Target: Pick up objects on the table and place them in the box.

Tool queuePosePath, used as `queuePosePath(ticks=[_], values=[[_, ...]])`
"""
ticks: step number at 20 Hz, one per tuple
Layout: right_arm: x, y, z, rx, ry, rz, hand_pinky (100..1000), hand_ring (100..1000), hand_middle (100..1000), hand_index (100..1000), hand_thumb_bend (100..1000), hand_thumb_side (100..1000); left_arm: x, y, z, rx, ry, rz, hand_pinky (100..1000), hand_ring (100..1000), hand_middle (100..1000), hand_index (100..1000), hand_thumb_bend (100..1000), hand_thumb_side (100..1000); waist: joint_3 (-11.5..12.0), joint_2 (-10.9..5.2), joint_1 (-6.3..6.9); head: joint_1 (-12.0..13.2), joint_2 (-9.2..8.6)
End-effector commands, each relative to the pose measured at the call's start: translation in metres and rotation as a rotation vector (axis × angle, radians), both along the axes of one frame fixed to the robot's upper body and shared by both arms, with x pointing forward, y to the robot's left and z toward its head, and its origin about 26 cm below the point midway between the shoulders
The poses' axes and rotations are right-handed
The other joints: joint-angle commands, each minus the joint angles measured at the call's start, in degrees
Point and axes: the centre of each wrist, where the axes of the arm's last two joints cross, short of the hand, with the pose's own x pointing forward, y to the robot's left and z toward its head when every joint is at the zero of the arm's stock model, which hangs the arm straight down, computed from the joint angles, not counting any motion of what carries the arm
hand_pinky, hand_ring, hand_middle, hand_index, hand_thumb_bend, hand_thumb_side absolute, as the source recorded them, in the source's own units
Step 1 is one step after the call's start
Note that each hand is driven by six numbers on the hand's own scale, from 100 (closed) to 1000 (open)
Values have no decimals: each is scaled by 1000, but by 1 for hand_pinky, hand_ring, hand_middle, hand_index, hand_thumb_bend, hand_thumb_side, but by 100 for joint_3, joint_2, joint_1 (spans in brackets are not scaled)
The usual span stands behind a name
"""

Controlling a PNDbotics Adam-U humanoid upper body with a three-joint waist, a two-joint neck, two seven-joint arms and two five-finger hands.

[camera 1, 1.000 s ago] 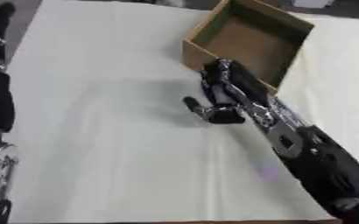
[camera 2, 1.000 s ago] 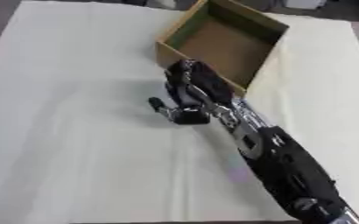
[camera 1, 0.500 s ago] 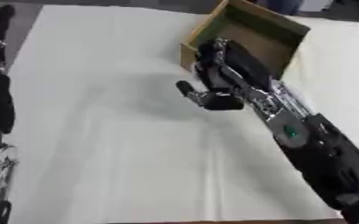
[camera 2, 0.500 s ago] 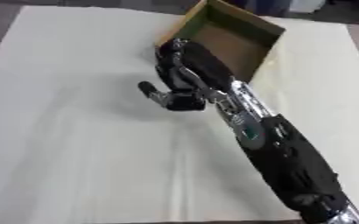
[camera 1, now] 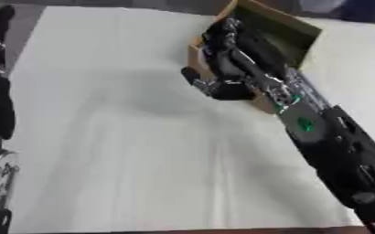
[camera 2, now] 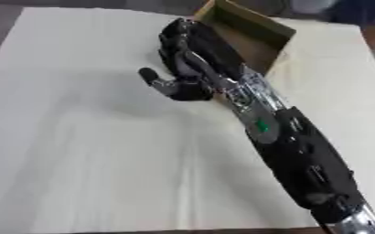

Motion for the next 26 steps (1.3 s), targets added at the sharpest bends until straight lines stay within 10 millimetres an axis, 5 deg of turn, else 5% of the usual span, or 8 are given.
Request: queuePosePath(ticks=[1,12,16,17,18,19,20,26], values=[[4,-4,18,11,-46,-23,100,100,100,100,322,201,-2,0,7,7,-22,-6,1000,856,859,879,100,1000,13,-110,31,-101,-42],[40,-32,16,-7,-87,-152,100,100,100,100,306,158,0,-3,10,12,-31,-26,1000,855,859,880,100,1000,159,-19,-35,-263,-212],[59,-55,11,2,-135,-224,100,100,100,100,294,220,1,-6,13,17,-40,-40,1000,855,859,880,100,1000,302,58,-80,-398,-378],[64,-60,11,9,-150,-245,100,100,100,100,364,349,1,-6,13,19,-41,-43,1000,855,859,880,100,1000,338,74,-94,-435,-412],[68,-66,9,15,-162,-267,100,100,100,100,292,221,1,-7,14,20,-42,-45,1000,855,859,880,100,1000,368,90,-108,-469,-445],[73,-72,7,18,-172,-293,100,100,100,100,404,433,1,-7,14,20,-43,-48,1000,854,859,881,100,1000,399,105,-123,-501,-476],[76,-78,5,15,-179,-320,100,100,100,100,295,224,1,-8,14,19,-43,-52,1000,853,859,881,100,1000,427,119,-136,-524,-504],[89,-104,-8,-14,-200,-456,100,100,100,100,303,225,1,-9,14,24,-39,-53,1000,851,859,881,100,1000,509,175,-181,-608,-641]])
